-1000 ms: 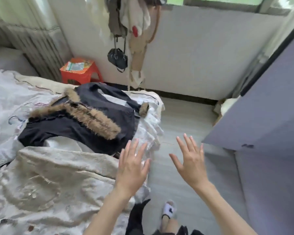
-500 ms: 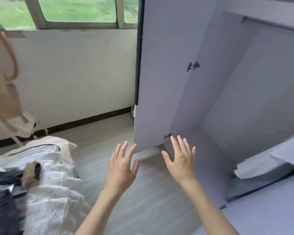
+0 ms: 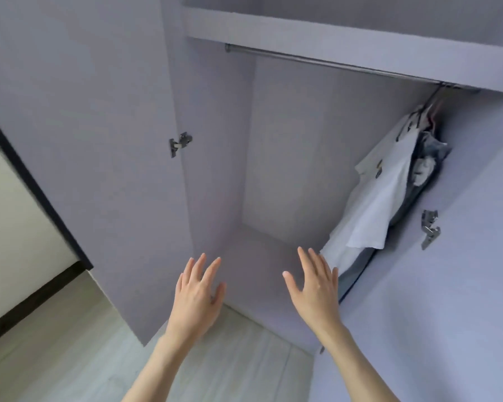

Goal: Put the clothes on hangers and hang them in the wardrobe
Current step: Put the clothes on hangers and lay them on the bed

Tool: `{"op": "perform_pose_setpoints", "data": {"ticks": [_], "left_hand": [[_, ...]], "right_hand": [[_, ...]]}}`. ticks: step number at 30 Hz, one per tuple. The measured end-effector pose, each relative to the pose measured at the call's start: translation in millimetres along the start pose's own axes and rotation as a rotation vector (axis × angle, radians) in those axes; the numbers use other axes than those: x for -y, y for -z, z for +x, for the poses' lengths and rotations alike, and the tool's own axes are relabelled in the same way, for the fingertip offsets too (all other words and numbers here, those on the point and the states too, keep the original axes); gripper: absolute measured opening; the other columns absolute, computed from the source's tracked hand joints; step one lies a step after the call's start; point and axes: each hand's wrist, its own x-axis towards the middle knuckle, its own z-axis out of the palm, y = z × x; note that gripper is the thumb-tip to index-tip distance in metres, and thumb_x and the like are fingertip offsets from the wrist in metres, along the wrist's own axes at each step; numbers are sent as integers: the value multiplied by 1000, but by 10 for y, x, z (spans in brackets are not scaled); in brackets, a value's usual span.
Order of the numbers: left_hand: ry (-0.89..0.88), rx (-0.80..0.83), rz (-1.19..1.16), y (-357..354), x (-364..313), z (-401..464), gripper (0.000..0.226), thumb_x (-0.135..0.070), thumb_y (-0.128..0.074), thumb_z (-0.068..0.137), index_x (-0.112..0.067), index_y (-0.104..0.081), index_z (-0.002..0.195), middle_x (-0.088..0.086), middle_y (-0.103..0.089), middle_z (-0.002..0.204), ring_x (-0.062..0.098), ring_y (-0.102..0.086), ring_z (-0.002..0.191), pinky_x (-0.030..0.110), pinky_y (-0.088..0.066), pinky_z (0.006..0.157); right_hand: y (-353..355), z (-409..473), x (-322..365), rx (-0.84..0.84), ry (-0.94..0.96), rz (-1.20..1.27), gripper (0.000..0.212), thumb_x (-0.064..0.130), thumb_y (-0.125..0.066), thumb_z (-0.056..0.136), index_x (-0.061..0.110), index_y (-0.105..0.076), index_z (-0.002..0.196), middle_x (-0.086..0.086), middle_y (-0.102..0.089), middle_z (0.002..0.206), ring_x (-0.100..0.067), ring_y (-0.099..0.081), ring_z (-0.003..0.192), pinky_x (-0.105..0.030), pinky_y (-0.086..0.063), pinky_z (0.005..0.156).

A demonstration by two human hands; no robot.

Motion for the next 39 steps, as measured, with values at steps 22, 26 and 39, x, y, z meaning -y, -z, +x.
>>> {"op": "perform_pose_setpoints", "data": {"ticks": [22, 26, 39], "left_hand": [[-601, 97, -88, -678, -1759, 2593, 49, -38, -44, 92, -15, -47, 135, 14, -42, 141, 38, -32, 134, 50, -35, 102], [-585, 108, -109, -804, -1895, 2794, 64, -53, -23, 86, -18, -45, 136, 10, -37, 145, 33, -26, 138, 46, -33, 104], [-528, 129, -120, -938, -1995, 3237, 71, -60, -15, 80, -29, -30, 142, -1, -23, 151, 17, -13, 142, 36, -25, 112]], "right_hand": [[1458, 2485, -1017, -494, -379, 61, 46, 28, -47, 95, 7, -41, 135, -15, -43, 133, -31, -39, 123, -41, -34, 102], [1655, 3028, -1206, -431, -458, -66, 50, 26, -50, 94, -2, -36, 133, -21, -38, 133, -37, -37, 123, -42, -35, 97], [1686, 3788, -1521, -384, -546, 131, 28, 9, -42, 95, -8, -45, 116, -25, -57, 118, -39, -54, 110, -43, -44, 86]]}}
